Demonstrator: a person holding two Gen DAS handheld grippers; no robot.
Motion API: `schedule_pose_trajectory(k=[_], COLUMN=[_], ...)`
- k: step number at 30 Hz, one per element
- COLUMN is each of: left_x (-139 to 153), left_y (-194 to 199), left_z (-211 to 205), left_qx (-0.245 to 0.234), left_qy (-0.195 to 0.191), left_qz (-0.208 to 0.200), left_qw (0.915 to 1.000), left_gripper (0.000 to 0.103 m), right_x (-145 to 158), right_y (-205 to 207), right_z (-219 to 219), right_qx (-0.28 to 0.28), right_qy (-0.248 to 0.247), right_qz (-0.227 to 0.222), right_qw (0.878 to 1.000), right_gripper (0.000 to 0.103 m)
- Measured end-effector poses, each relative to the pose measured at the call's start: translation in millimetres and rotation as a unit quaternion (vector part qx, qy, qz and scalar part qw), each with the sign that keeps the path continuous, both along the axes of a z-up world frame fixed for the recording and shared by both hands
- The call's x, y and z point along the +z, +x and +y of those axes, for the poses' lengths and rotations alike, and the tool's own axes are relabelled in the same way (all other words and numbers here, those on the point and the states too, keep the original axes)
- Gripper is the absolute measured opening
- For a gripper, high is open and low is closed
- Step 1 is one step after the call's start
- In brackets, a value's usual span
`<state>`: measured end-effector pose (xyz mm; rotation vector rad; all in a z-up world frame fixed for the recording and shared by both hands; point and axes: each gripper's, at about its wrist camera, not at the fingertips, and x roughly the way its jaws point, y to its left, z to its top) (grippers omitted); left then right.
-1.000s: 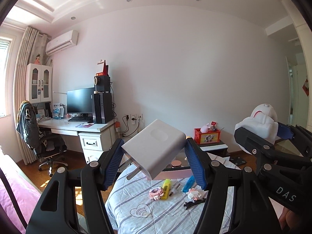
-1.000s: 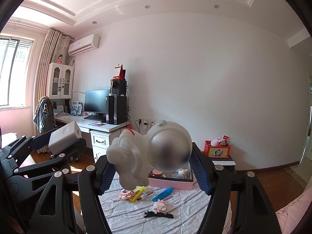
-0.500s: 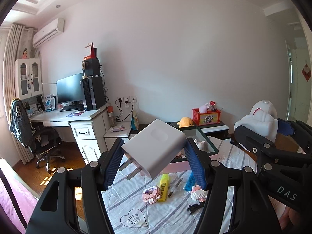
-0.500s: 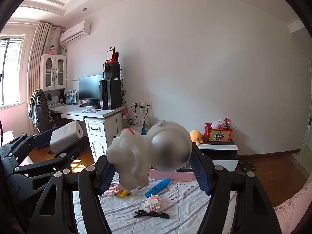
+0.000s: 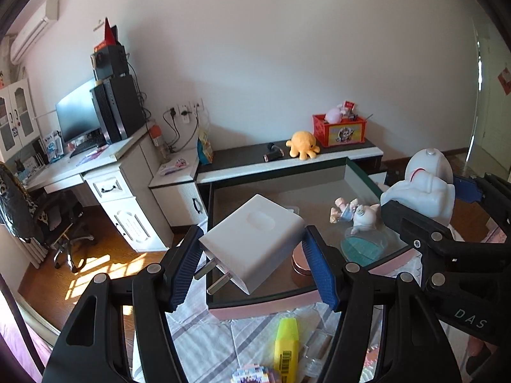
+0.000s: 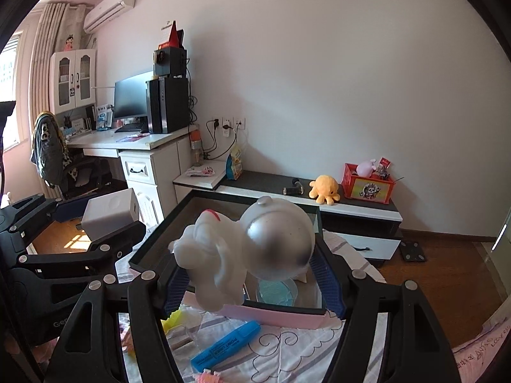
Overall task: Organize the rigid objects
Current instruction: 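Lower both items into the pink box and open both grippers, then withdraw both grippers from the pink box back over the bed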
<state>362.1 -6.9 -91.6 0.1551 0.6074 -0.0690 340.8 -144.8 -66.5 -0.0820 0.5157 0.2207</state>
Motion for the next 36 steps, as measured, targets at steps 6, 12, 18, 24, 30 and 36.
schedule_pose_trajectory(k=[6,12,18,24,30,36], left_x=[-47,-72,-77,-46,0,40], left_y=[58,82,87,50,-20,-111], left_z=[1,3,8,16,21,24], left_qx=[0.007,0.01,0.028,0.028,0.031,0.045], left_qy=[0.01,0.017,0.021,-0.003,-0.015,-0.025], left_qz=[0.072,0.101,0.105,0.064,-0.006,-0.093], left_qw=[0.9973,0.9947,0.9939,0.9975,0.9994,0.9944], left_gripper=[0.065,0.066,0.073,0.081,0.085,0.094], right_x=[-52,-85,-87,-70,-26,22], right_y=[58,84,90,67,12,-75], right_z=[6,8,2,-2,-2,0], right_qx=[0.011,0.019,0.009,0.006,0.006,-0.007], right_qy=[-0.009,-0.009,0.005,0.015,0.031,0.028], right_qz=[0.079,0.123,0.126,0.113,0.066,-0.015], right_qw=[0.997,0.992,0.992,0.994,0.997,0.999], right_gripper=[0.07,0.071,0.081,0.082,0.084,0.085])
